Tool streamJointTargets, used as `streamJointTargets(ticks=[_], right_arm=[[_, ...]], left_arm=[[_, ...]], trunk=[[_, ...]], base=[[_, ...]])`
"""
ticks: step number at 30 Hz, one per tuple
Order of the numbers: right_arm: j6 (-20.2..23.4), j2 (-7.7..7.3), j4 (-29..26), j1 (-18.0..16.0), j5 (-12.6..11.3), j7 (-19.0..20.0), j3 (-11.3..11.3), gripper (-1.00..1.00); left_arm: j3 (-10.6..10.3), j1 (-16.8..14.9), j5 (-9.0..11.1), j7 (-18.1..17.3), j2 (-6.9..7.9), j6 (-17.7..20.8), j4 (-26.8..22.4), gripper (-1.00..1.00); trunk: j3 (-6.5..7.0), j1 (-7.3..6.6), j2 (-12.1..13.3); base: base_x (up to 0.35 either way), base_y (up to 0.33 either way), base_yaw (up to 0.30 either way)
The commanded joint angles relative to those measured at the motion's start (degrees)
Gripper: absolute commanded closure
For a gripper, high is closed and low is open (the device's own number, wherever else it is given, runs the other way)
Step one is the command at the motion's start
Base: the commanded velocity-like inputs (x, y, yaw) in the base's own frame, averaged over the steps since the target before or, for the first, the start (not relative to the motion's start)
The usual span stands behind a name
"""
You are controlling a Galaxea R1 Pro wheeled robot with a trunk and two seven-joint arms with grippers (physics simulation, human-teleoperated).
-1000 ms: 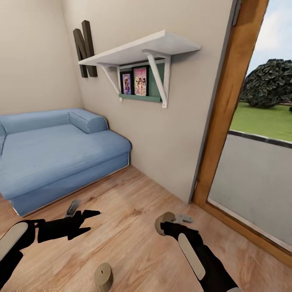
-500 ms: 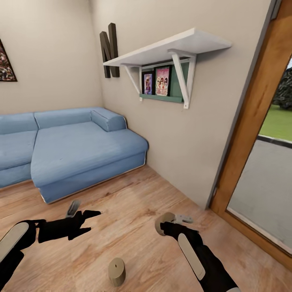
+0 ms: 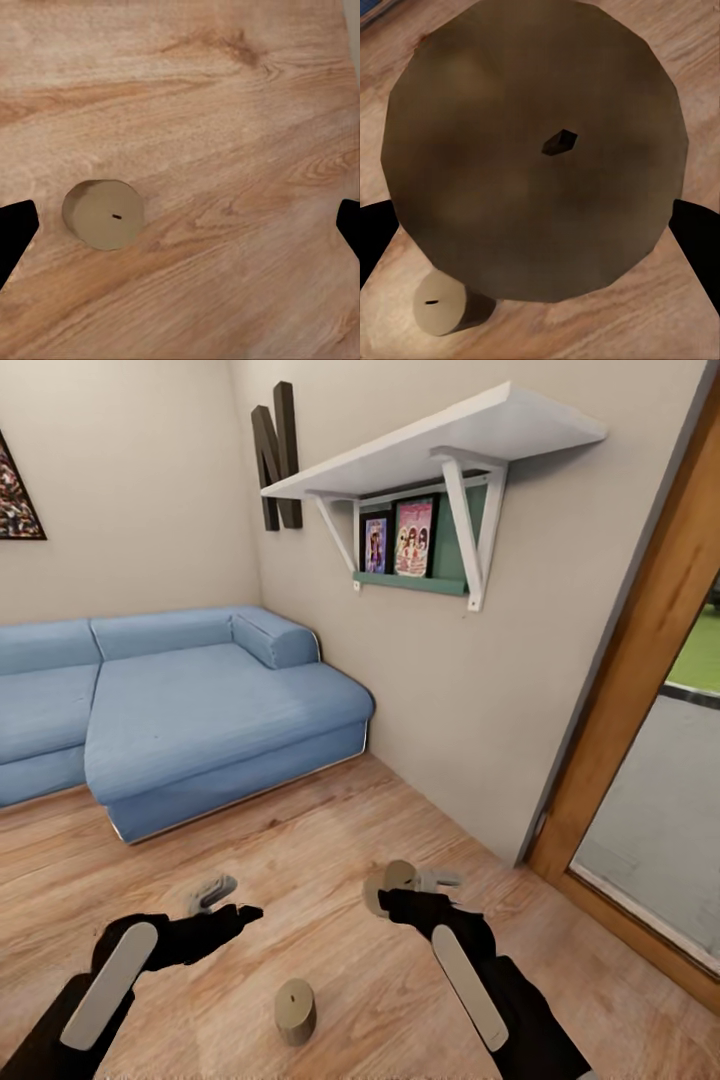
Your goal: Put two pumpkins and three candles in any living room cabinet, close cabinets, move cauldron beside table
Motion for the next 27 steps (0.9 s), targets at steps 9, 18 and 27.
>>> streamJointTargets(ticks=[9, 18, 27], right_arm=[[5.16, 0.07, -6.42, 0.13, -0.91, -0.61, 0.71, 1.00], [5.24, 0.06, -6.19, 0.13, -1.02, -0.60, 0.67, 1.00], [5.24, -0.03, -6.20, 0.13, -1.21, -0.60, 0.67, 1.00]], left_arm=[[-0.22, -0.15, -15.06, 0.51, -8.76, -1.67, 2.44, -1.00], [-0.52, -0.24, -17.92, 0.60, -9.54, -3.73, 4.25, -1.00], [-0.21, -0.23, -28.85, 0.68, -13.97, -3.85, 5.27, -1.00]], trunk=[[-2.06, 0.22, -0.15], [-4.06, 0.45, -0.27], [-6.05, 0.68, -0.39]], base=[[0.000, 0.000, 0.000], [0.000, 0.000, 0.000], [0.000, 0.000, 0.000]])
